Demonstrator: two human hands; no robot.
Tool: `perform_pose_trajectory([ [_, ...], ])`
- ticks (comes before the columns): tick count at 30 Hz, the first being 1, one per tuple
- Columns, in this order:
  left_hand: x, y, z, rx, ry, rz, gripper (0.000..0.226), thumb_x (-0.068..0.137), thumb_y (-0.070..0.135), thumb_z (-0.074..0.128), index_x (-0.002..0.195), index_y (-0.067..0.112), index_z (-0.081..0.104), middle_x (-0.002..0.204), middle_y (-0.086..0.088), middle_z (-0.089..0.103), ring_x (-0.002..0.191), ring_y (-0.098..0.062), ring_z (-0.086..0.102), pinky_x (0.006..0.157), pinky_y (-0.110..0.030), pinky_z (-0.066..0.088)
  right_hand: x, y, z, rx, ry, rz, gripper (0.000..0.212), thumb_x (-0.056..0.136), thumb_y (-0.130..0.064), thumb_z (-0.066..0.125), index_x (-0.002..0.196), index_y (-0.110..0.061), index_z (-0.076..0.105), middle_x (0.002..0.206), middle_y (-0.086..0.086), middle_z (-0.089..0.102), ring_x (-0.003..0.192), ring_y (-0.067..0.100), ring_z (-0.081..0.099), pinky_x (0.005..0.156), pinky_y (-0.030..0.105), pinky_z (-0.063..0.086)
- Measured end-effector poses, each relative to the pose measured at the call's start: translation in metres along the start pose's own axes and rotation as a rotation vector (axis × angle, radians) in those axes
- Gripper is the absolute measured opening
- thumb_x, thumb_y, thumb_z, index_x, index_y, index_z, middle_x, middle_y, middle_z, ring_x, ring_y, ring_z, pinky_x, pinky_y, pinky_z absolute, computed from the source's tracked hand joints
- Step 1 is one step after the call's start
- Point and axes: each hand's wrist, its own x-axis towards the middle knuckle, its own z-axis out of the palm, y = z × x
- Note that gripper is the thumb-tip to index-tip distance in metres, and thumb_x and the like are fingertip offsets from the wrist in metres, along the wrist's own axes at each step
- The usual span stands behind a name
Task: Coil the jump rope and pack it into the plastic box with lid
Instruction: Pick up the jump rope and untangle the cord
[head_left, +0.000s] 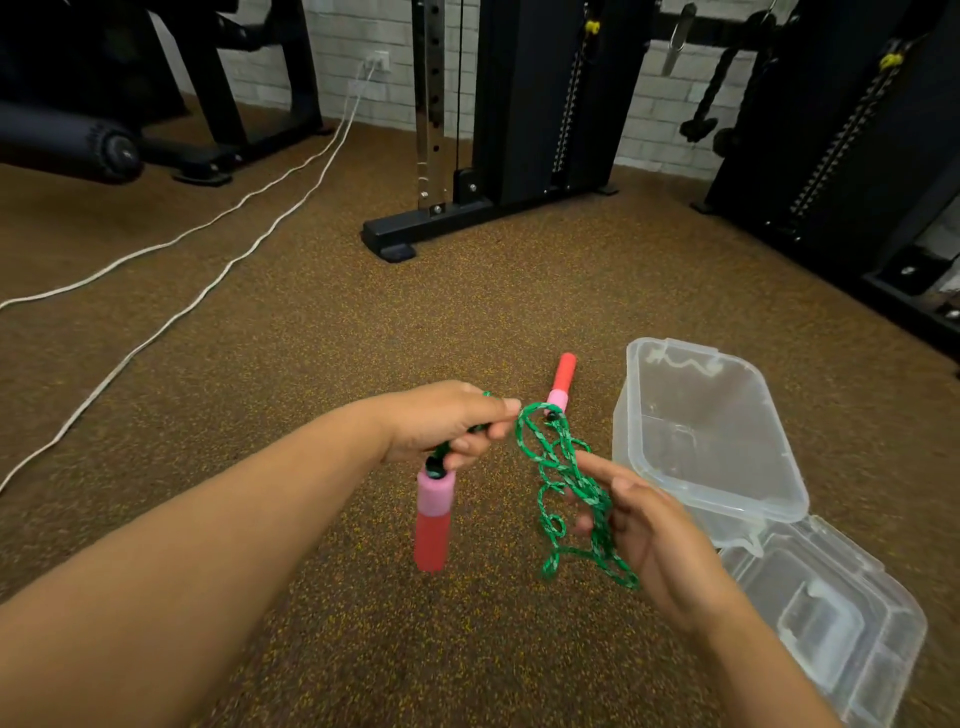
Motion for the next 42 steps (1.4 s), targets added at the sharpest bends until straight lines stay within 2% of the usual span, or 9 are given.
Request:
perform_pose_trajectory([
  [7, -0.001, 0.005, -0.012, -0.177, 0.102, 0.043, 0.038, 0.099, 0.029, 0.035, 0.064, 0.016, 0.041, 0.037, 0.008, 0.031, 0.034, -0.008, 0.03, 0.041, -0.02, 0.028, -0.001, 0.013, -0.011, -0.19, 0.261, 0.062, 0.017, 0.086, -0.007, 0.063, 0.098, -0.014, 0.072, 0.08, -0.008, 0.074, 0.066, 0.0, 0.064, 0.059, 0.011, 0.05],
  [12, -0.001, 0.004, -0.01, -0.14, 0.098, 0.019, 0.038, 0.099, 0.03, 0.037, 0.064, 0.016, 0.041, 0.037, 0.008, 0.031, 0.034, -0.009, 0.029, 0.04, -0.019, 0.029, -0.003, 0.04, -0.02, -0.766, 0.412, 0.052, 0.016, 0.084, -0.018, 0.069, 0.083, -0.034, 0.07, 0.094, 0.001, 0.075, 0.075, 0.01, 0.063, 0.073, 0.029, 0.048],
  [15, 0.0, 0.003, 0.002, -0.075, 0.028, -0.032, 0.038, 0.099, 0.029, 0.036, 0.064, 0.016, 0.042, 0.038, 0.007, 0.032, 0.035, -0.009, 0.03, 0.043, -0.022, 0.029, 0.004, 0.034, -0.011, -0.988, 0.325, -0.116, 0.031, 0.083, -0.021, 0.07, 0.113, -0.028, 0.064, 0.111, -0.01, 0.059, 0.1, 0.009, 0.056, 0.092, 0.021, 0.041],
  [21, 0.003, 0.007, 0.018, -0.07, -0.109, -0.058, 0.04, 0.1, 0.03, 0.035, 0.063, 0.016, 0.041, 0.036, 0.007, 0.032, 0.033, -0.01, 0.032, 0.043, -0.022, 0.03, 0.019, 0.003, 0.044, -0.501, 0.038, -0.308, 0.044, 0.092, -0.018, 0.057, 0.129, -0.039, 0.048, 0.134, -0.019, 0.052, 0.126, -0.008, 0.043, 0.105, 0.016, 0.032],
  [25, 0.001, 0.007, 0.014, -0.252, -0.099, -0.017, 0.039, 0.098, 0.032, 0.036, 0.063, 0.017, 0.042, 0.036, 0.008, 0.032, 0.034, -0.01, 0.032, 0.042, -0.021, 0.031, 0.017, 0.002, 0.053, -0.344, 0.003, -0.279, 0.023, 0.097, -0.018, 0.046, 0.107, -0.029, 0.064, 0.076, -0.011, 0.063, 0.083, 0.015, 0.064, 0.083, 0.028, 0.047],
  [30, -0.004, 0.004, 0.005, -0.525, -0.072, -0.003, 0.044, 0.094, 0.04, 0.034, 0.066, 0.015, 0.056, 0.039, 0.004, 0.04, 0.037, -0.013, 0.04, 0.043, -0.022, 0.036, 0.015, 0.019, 0.035, -0.225, 0.3, -0.202, 0.027, 0.097, -0.029, 0.044, 0.083, -0.021, 0.065, 0.05, -0.012, 0.041, 0.054, 0.01, 0.042, 0.056, 0.022, 0.04],
  [35, 0.0, 0.008, 0.005, -0.861, -0.115, 0.12, 0.078, 0.093, 0.058, 0.018, 0.118, -0.003, 0.06, 0.093, -0.014, 0.073, 0.08, -0.022, 0.069, 0.071, -0.028, 0.054, 0.009, 0.031, 0.043, -0.782, 0.186, -0.237, 0.025, 0.098, -0.036, 0.04, 0.088, -0.028, 0.062, 0.05, -0.012, 0.048, 0.048, 0.002, 0.04, 0.054, 0.03, 0.034],
  [38, 0.006, 0.011, 0.003, -0.945, -0.034, 0.127, 0.1, 0.083, 0.076, 0.016, 0.137, -0.006, 0.038, 0.132, -0.025, 0.054, 0.118, -0.03, 0.057, 0.101, -0.038, 0.042, -0.004, 0.026, 0.056, -1.012, 0.058, -0.308, 0.03, 0.098, -0.041, 0.037, 0.091, -0.024, 0.06, 0.06, -0.015, 0.048, 0.063, 0.005, 0.048, 0.062, 0.032, 0.037],
  [42, 0.012, 0.008, 0.006, -0.843, 0.02, 0.043, 0.122, 0.069, 0.089, 0.007, 0.145, -0.004, 0.021, 0.14, -0.022, 0.047, 0.12, -0.027, 0.055, 0.105, -0.037, 0.037, -0.018, 0.001, 0.069, -1.076, 0.004, -0.438, 0.036, 0.093, -0.052, 0.028, 0.09, -0.028, 0.056, 0.073, -0.016, 0.059, 0.073, 0.004, 0.056, 0.064, 0.028, 0.039],
])
